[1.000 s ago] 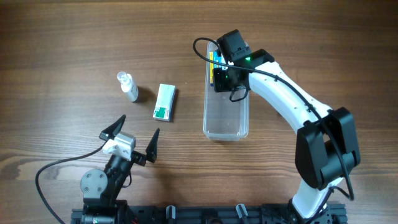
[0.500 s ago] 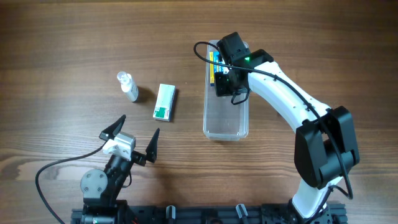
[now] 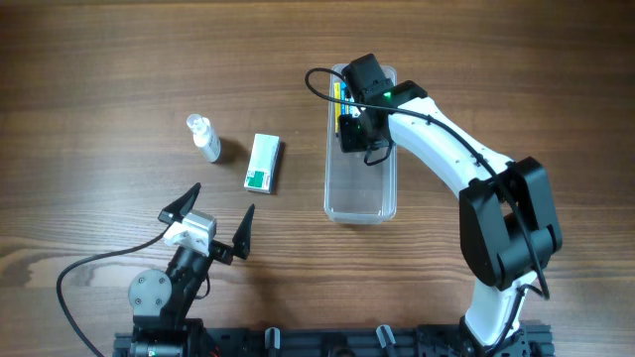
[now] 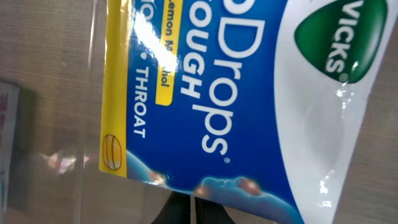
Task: Pack container
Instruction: 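Lift the right gripper out of the container, then lower the right gripper onto the green Zam-Buk box and grasp it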
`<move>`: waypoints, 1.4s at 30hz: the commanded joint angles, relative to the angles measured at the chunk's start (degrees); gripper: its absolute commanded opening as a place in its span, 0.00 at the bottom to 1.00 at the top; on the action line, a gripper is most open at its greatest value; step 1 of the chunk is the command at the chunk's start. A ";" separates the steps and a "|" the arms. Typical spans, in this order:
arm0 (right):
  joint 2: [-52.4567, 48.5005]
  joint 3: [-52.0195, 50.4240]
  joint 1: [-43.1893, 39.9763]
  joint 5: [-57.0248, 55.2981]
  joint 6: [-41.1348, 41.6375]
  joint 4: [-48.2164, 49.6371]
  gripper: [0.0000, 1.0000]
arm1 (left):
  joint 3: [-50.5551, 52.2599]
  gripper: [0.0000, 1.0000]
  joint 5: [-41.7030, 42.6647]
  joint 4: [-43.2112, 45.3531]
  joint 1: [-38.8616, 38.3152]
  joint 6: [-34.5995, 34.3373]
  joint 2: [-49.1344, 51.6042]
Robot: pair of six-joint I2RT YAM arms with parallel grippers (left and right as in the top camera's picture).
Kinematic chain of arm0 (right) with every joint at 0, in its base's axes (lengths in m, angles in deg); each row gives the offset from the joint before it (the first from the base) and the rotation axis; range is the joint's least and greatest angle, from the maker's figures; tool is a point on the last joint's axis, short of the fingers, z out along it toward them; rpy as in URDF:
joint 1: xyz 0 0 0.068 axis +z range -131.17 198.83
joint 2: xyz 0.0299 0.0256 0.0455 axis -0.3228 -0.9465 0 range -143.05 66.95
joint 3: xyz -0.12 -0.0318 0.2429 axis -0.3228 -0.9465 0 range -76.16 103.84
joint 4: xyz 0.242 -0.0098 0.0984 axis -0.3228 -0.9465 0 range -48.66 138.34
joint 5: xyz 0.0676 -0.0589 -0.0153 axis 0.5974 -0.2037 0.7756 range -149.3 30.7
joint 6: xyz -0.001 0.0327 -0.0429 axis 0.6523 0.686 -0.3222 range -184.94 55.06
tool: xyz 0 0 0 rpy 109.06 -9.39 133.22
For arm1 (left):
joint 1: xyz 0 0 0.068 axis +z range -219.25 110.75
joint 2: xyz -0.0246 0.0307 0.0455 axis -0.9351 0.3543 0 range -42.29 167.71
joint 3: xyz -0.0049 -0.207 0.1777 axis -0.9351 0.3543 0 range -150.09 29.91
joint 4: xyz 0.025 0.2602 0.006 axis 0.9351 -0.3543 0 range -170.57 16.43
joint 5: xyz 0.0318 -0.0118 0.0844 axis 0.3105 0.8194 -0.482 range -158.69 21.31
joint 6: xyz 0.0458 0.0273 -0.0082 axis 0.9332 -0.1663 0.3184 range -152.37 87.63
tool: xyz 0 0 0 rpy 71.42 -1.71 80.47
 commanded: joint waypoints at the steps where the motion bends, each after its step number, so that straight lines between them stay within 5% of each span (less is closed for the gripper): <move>1: -0.85 0.70 0.04 -1.18 -0.72 1.66 0.04 | 0.24 1.00 -0.13 -0.09 0.44 0.46 -0.15; 19: -0.68 2.60 -2.19 -0.35 -0.72 2.67 0.04 | 0.24 1.00 -0.13 -0.07 0.44 0.46 -0.15; 29: 9.07 4.87 -2.29 2.93 -1.25 -3.63 0.07 | 0.24 1.00 -0.13 -0.09 0.44 0.46 -0.15; 35: 21.59 4.87 -5.27 -3.80 -5.84 -13.92 0.32 | 0.24 1.00 -0.13 -0.07 0.44 0.46 -0.15; 39: 29.11 4.87 -11.67 -8.59 -11.80 -23.82 0.85 | 0.24 1.00 -0.13 -0.07 0.44 0.46 -0.15; 42: 31.21 4.66 -18.97 -7.80 -14.25 -30.38 0.96 | 0.24 1.00 -0.13 -0.07 0.44 0.46 -0.15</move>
